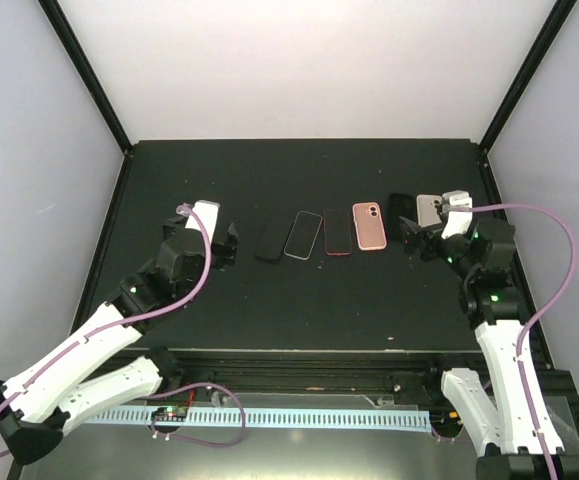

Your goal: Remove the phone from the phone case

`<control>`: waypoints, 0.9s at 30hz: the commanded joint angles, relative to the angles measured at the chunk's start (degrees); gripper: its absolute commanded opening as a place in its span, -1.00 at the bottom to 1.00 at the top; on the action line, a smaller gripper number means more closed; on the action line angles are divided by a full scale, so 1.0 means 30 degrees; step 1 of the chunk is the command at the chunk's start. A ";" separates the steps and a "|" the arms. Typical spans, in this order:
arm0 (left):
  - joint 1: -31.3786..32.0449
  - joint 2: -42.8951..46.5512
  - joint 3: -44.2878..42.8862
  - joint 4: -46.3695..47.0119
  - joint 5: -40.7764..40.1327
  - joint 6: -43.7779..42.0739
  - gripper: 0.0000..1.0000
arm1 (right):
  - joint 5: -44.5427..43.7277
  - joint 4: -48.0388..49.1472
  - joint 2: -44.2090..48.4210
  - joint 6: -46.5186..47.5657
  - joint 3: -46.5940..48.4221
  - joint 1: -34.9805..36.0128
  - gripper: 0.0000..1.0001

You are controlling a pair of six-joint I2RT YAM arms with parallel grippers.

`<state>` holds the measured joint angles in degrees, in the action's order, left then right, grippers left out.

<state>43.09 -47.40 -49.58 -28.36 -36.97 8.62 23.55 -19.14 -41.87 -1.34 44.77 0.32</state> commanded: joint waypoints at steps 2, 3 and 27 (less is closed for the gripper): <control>-0.0124 0.0194 0.0503 0.1380 0.1094 -0.0983 0.98 | -0.4520 0.1545 -0.0195 -0.2016 -0.0525 -0.0018 1.00; -0.0118 0.0035 0.0462 0.1332 0.1087 -0.1188 0.98 | -0.4680 0.1325 -0.0246 -0.2240 -0.0267 -0.0021 1.00; -0.0271 0.0610 0.0720 0.1872 0.0305 -0.1907 0.98 | -0.2596 -0.1923 0.0149 0.1009 0.2398 -0.0033 1.00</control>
<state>42.70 -44.27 -47.20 -23.03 -35.16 4.01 19.35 -25.74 -41.82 -0.01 52.77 0.32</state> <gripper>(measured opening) 0.990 0.999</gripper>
